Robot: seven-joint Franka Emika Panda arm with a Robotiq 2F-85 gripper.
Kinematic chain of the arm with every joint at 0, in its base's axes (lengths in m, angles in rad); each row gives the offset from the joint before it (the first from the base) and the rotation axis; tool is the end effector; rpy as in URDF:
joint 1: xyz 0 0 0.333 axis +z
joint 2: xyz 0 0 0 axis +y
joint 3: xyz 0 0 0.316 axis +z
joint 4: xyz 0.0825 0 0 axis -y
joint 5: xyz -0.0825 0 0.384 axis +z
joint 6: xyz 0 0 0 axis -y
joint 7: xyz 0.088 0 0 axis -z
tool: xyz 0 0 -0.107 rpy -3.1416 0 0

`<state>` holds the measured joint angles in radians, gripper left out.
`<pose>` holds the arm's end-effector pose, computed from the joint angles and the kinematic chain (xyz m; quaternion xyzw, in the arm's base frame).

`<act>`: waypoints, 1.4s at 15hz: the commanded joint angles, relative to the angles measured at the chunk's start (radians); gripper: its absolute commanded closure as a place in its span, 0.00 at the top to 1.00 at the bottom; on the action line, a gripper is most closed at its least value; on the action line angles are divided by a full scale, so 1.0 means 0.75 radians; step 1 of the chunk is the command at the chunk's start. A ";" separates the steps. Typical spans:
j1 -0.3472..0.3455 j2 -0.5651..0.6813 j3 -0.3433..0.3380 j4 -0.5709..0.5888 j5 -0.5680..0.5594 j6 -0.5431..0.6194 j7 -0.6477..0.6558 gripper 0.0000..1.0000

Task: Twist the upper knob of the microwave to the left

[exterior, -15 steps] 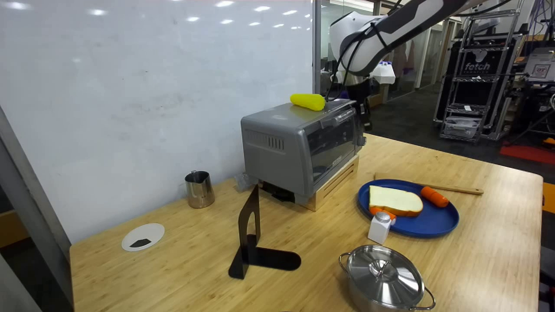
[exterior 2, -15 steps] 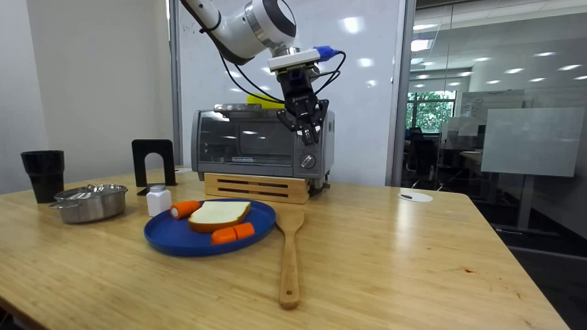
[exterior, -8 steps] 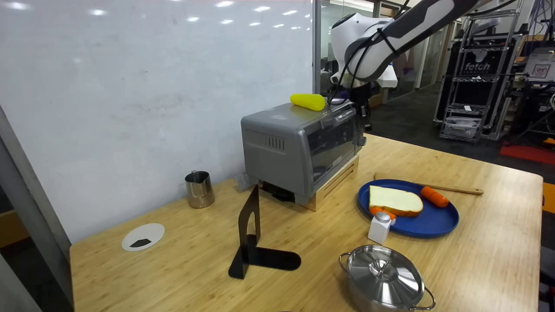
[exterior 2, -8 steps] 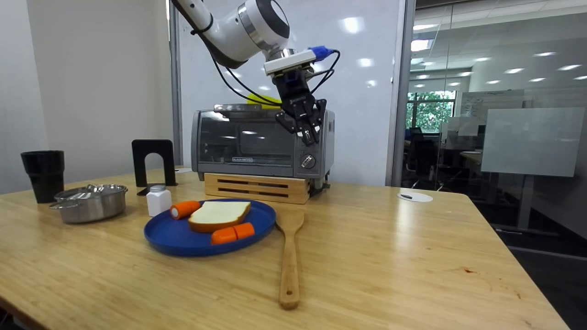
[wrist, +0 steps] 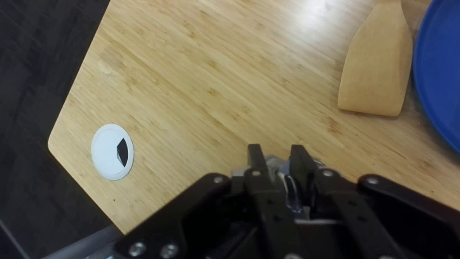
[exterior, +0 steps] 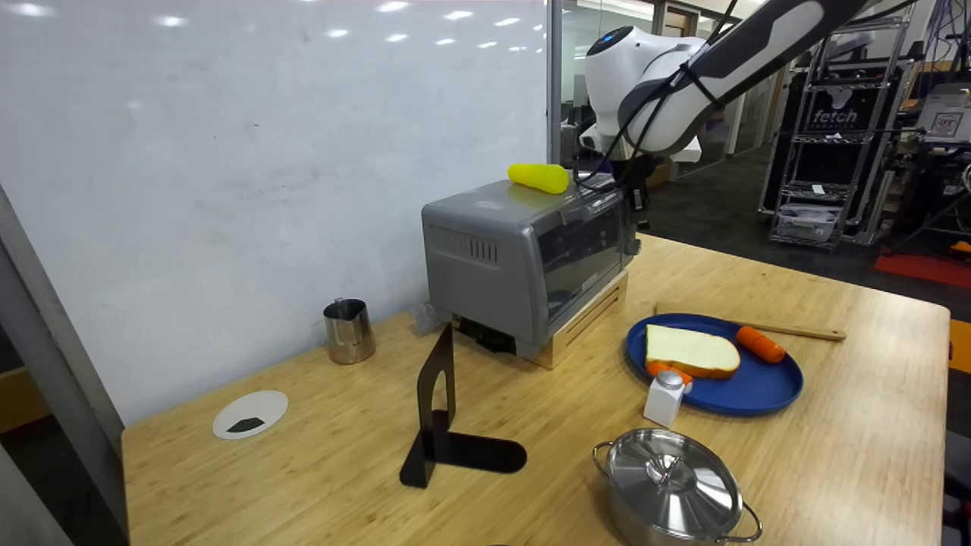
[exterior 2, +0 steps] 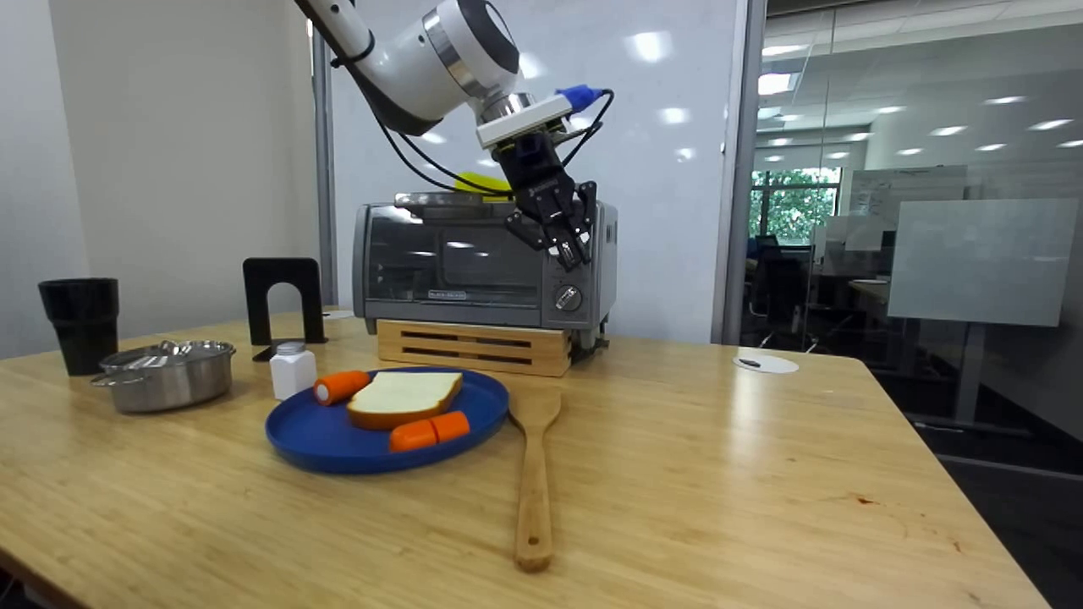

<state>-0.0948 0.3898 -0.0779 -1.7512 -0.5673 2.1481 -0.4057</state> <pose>0.6437 -0.1304 0.3566 0.9316 0.2647 -0.0688 0.2396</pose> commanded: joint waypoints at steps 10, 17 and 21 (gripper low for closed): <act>-0.052 -0.445 -0.058 -0.444 0.063 0.013 0.001 0.83; -0.027 -0.827 -0.071 -0.684 0.320 -0.039 -0.180 1.00; 0.011 -1.010 -0.093 -0.749 0.477 -0.146 -0.231 1.00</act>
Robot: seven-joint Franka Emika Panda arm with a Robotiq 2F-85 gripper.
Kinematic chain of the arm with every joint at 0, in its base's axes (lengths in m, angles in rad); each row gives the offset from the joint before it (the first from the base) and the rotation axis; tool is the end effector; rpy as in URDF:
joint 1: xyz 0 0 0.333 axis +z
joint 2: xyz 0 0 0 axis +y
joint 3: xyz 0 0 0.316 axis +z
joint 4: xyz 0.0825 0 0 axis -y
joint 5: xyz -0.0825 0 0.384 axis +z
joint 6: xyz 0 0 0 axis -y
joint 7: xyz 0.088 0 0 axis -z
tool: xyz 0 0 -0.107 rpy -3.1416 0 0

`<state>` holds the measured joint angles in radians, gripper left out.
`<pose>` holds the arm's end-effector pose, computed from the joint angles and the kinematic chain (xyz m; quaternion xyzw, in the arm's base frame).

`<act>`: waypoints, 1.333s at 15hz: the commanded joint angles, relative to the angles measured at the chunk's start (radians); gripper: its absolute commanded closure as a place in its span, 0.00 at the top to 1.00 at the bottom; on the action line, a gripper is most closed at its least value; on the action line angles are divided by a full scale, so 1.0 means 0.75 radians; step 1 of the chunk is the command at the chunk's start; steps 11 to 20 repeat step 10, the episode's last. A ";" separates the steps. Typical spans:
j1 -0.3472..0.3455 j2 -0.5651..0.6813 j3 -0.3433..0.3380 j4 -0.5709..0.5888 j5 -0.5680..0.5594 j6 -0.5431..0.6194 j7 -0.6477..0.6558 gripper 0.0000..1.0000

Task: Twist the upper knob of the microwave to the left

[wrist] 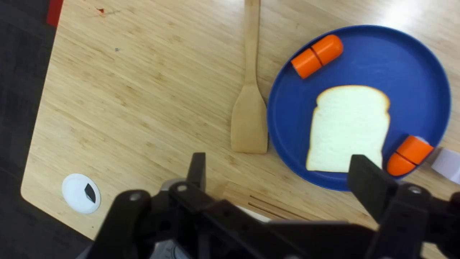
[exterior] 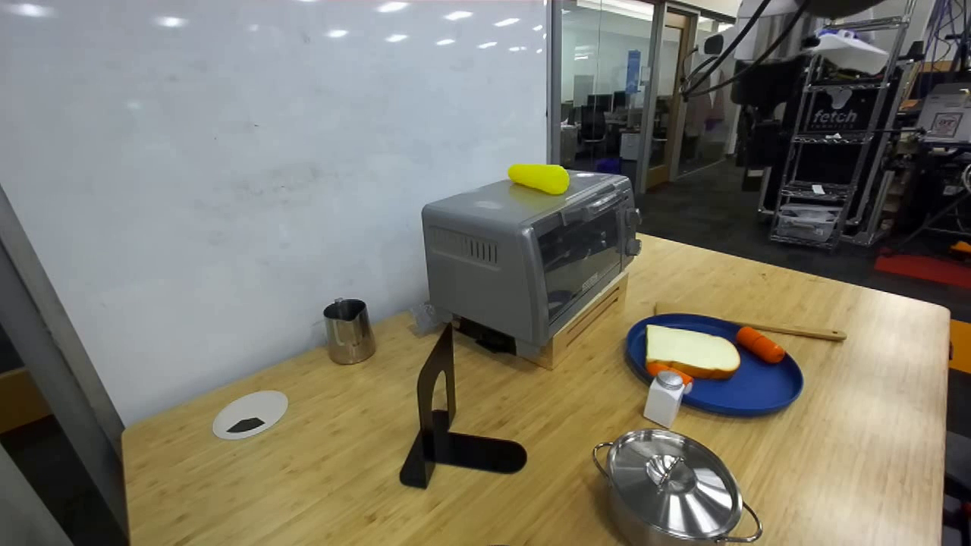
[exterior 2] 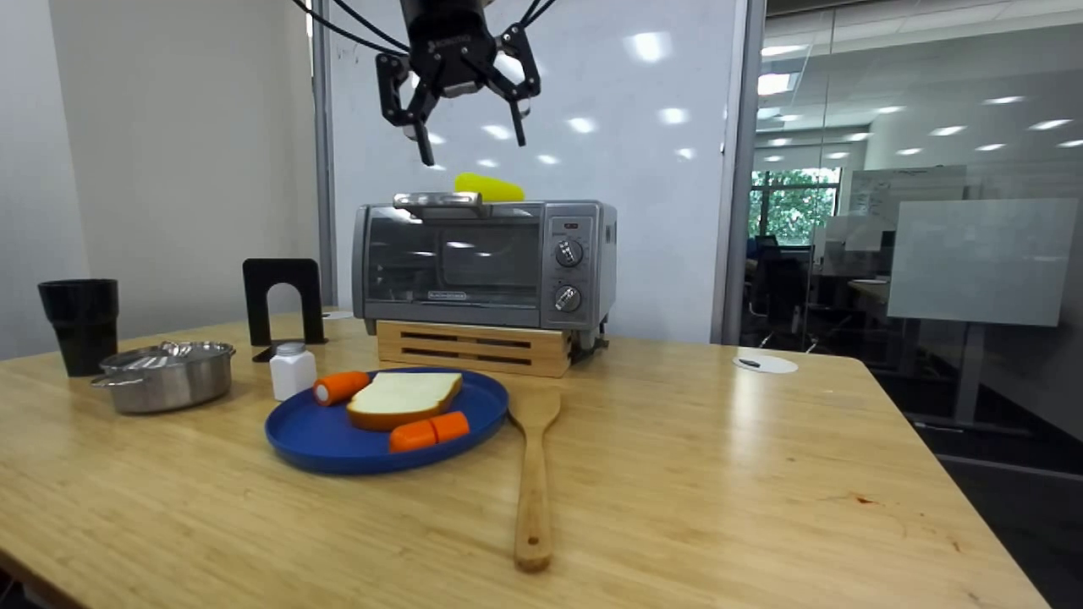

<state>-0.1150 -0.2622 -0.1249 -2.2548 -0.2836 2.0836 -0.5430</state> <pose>0.4627 -0.1304 0.4794 0.9696 0.2140 -0.0001 0.1190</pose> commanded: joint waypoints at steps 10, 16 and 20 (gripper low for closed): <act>0.070 -0.215 -0.036 -0.050 0.180 -0.172 0.012 1.00; 0.070 -0.215 -0.036 -0.050 0.180 -0.172 0.012 1.00; 0.070 -0.215 -0.036 -0.050 0.180 -0.172 0.012 1.00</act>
